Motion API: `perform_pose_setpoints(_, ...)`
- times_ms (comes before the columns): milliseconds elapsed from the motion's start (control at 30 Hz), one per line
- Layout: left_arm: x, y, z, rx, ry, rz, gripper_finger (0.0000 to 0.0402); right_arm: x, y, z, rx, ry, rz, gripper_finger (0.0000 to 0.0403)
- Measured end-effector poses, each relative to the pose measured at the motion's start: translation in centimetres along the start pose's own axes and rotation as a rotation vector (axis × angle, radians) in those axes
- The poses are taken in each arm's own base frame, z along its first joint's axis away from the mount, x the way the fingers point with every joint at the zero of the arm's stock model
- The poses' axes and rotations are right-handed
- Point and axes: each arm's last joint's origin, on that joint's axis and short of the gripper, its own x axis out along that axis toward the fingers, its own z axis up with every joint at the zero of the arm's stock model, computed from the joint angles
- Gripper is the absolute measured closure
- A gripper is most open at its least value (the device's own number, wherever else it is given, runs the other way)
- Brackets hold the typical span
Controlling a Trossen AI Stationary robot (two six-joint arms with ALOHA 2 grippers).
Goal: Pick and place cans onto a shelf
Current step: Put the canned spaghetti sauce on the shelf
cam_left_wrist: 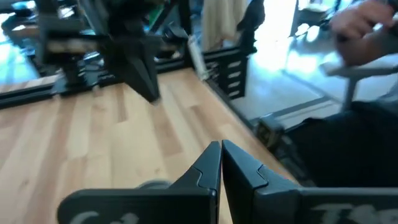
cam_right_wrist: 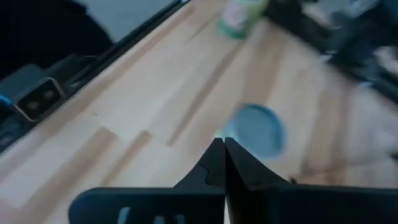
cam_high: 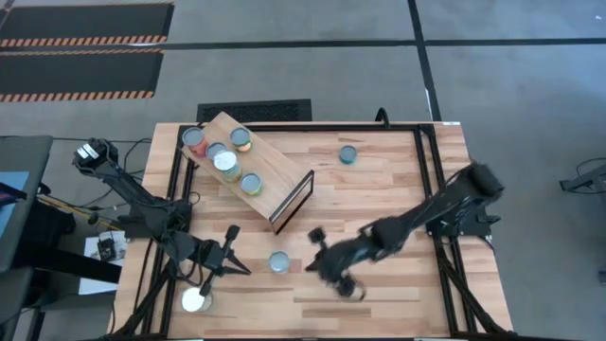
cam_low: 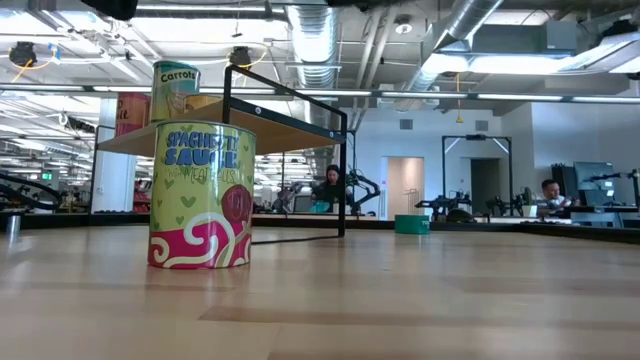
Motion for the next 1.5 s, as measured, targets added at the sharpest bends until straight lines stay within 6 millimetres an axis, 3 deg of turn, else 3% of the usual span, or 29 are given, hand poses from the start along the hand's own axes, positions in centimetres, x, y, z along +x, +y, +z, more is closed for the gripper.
perform_pose_setpoints(233, 2.4, -0.5, 1.1, 0.065, 0.127, 0.063, 0.0398, -6.3, -3.2, -5.3, 0.133, -0.206, -0.161, 0.0395)
perform_pose_setpoints(433, 5.7, -0.7, 2.9, 0.055, 0.369, 0.104, 0.0396, -9.6, -3.7, -7.3, 0.173, -0.297, -0.22, 0.0395)
perform_pose_setpoints(600, 8.3, -0.5, 3.5, 0.068, 0.593, 0.179, 0.0375, -9.8, -3.2, -8.1, 0.185, -0.286, -0.207, 0.0395)
perform_pose_setpoints(800, 11.6, -1.1, 3.5, 0.12, 0.724, 0.138, 0.032, -9.5, -3.2, -8.3, 0.19, -0.268, -0.212, 0.0395)
perform_pose_setpoints(1100, 13.8, -1.1, 1.0, 0.187, 0.854, 0.179, 0.026, -9.6, -3.2, -8.3, 0.191, -0.275, -0.214, 0.0395)
perform_pose_setpoints(1300, 13.9, 0.0, 0.7, 0.163, 0.886, 0.262, 0.0281, -9.6, -3.2, -8.2, 0.191, -0.277, -0.214, 0.0394)
perform_pose_setpoints(1500, 13.7, 0.1, 0.0, 0.178, 0.921, 0.216, 0.0359, -9.6, -3.2, -8.2, 0.192, -0.278, -0.214, 0.0394)
